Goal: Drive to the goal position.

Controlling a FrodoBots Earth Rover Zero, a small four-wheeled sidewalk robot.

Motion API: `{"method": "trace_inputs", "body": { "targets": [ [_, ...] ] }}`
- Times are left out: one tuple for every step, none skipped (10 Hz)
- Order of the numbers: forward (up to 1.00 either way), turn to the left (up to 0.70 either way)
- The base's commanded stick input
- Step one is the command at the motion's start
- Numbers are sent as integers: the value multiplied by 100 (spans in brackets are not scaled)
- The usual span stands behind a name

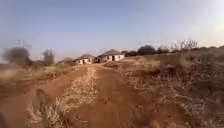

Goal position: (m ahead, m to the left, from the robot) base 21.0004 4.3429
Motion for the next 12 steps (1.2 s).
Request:
{"method": "trace_inputs", "body": {
  "targets": [
    [70, 0],
    [70, 0],
    [70, 0],
    [70, 0],
    [70, 0],
    [70, 0],
    [70, 0],
    [70, 0],
    [70, 0],
    [70, 0],
    [70, 0],
    [70, 0]
  ]
}}
